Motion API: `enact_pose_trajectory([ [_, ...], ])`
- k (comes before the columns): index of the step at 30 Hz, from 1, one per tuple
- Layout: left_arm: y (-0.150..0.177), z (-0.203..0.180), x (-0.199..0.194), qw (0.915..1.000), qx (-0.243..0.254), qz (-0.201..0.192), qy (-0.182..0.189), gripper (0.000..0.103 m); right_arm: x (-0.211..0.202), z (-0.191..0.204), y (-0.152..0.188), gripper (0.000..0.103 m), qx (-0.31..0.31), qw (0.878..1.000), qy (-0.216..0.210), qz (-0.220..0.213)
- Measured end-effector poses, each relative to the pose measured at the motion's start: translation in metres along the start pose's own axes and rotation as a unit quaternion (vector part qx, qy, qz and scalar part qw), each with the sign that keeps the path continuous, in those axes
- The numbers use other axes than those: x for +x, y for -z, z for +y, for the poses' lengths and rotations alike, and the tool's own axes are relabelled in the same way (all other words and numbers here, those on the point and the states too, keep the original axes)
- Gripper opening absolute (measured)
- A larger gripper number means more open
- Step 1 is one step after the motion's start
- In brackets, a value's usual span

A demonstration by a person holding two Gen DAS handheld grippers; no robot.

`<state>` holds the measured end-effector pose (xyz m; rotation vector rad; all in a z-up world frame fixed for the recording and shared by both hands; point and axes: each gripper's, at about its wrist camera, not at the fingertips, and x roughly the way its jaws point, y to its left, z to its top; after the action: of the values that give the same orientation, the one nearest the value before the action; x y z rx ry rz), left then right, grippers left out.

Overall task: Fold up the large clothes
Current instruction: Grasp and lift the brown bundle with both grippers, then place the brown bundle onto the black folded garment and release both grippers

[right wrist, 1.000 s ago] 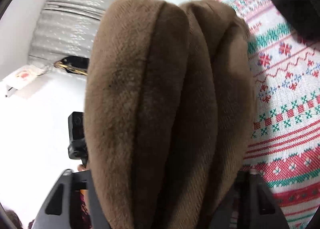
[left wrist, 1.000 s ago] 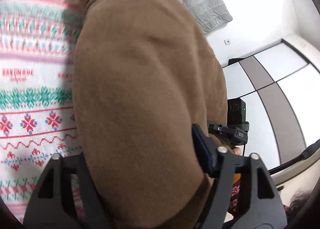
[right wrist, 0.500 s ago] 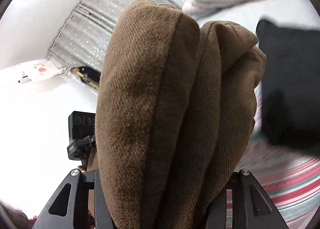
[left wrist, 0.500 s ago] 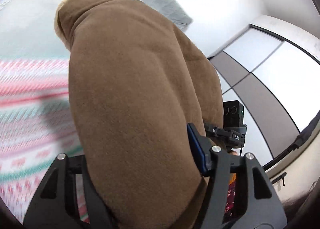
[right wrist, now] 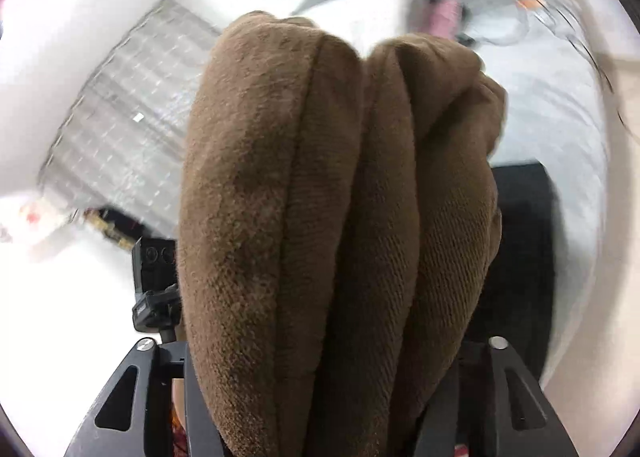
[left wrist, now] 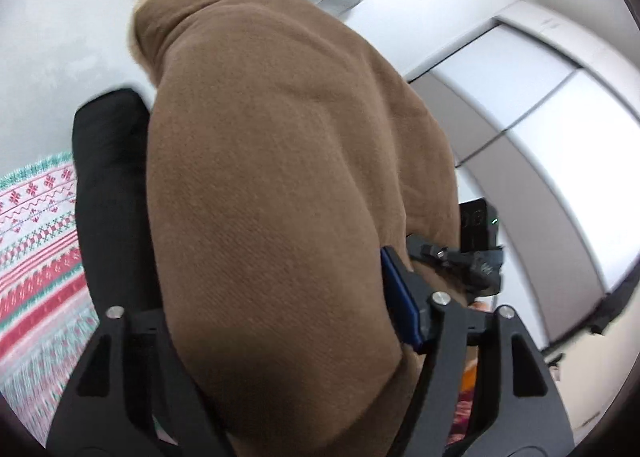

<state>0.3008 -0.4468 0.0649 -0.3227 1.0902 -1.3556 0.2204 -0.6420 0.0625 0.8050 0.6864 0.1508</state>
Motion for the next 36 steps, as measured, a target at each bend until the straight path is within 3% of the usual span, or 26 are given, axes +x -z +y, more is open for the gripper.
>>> enact_pose_trajectory([
  [2,0.009,0.051,0.046,0.9958,-0.053,0.046,-0.06,0.077,0.041,-0.052,0.005,0.065,0.057,0.997,0.039,0.025],
  [3,0.015,0.077,0.056,0.9937,-0.088,0.051,-0.048,0.078,0.065,-0.076,0.005,0.069,0.087,0.993,0.061,0.042],
  [4,0.018,0.087,0.055,0.9928,-0.108,0.046,-0.025,0.078,0.079,-0.098,0.013,0.071,0.114,0.991,0.053,0.048],
  [5,0.02,0.094,0.047,0.9915,-0.126,0.032,0.005,0.079,0.084,-0.11,0.018,0.071,0.134,0.99,0.02,0.04],
  [6,0.021,0.093,0.038,0.9919,-0.125,0.022,0.007,0.079,0.086,-0.119,0.023,0.071,0.152,0.988,-0.021,0.023],
  [8,0.023,0.082,0.022,0.9945,-0.098,0.028,-0.026,0.08,0.083,-0.114,0.025,0.072,0.141,0.99,-0.022,0.018],
  [13,0.025,0.028,-0.027,0.9932,-0.002,0.013,-0.116,0.079,0.042,-0.054,0.018,0.073,0.054,0.991,0.121,-0.005],
  [16,0.035,-0.029,-0.038,0.9817,0.09,-0.002,-0.168,0.08,0.014,0.002,0.026,0.073,-0.021,0.979,0.193,-0.056],
  [19,0.048,-0.063,-0.033,0.9744,0.138,-0.015,-0.177,0.08,0.014,0.057,0.035,0.073,-0.107,0.971,0.196,-0.086],
  [22,0.079,-0.073,-0.01,0.969,0.171,-0.009,-0.178,0.08,0.066,0.092,0.062,0.073,-0.163,0.962,0.205,-0.073],
  [24,0.104,-0.064,0.009,0.9627,0.189,-0.004,-0.194,0.08,0.091,0.08,0.077,0.072,-0.176,0.955,0.234,-0.057],
  [26,0.119,-0.057,0.017,0.9516,0.227,0.007,-0.207,0.079,0.087,0.049,0.093,0.067,-0.17,0.948,0.263,-0.061],
  [28,0.127,-0.055,0.024,0.9488,0.236,0.009,-0.209,0.079,0.078,0.018,0.106,0.055,-0.125,0.963,0.222,-0.088],
  [30,0.136,-0.061,0.03,0.9386,0.259,-0.003,-0.229,0.08,0.071,-0.002,0.108,0.046,-0.083,0.972,0.192,-0.104],
  [34,0.132,-0.068,0.02,0.9373,0.231,-0.019,-0.26,0.08,0.052,0.007,0.108,0.049,-0.085,0.97,0.205,-0.102],
  [36,0.132,-0.069,0.014,0.9355,0.219,-0.022,-0.276,0.083,0.045,0.029,0.109,0.065,-0.101,0.965,0.222,-0.1],
])
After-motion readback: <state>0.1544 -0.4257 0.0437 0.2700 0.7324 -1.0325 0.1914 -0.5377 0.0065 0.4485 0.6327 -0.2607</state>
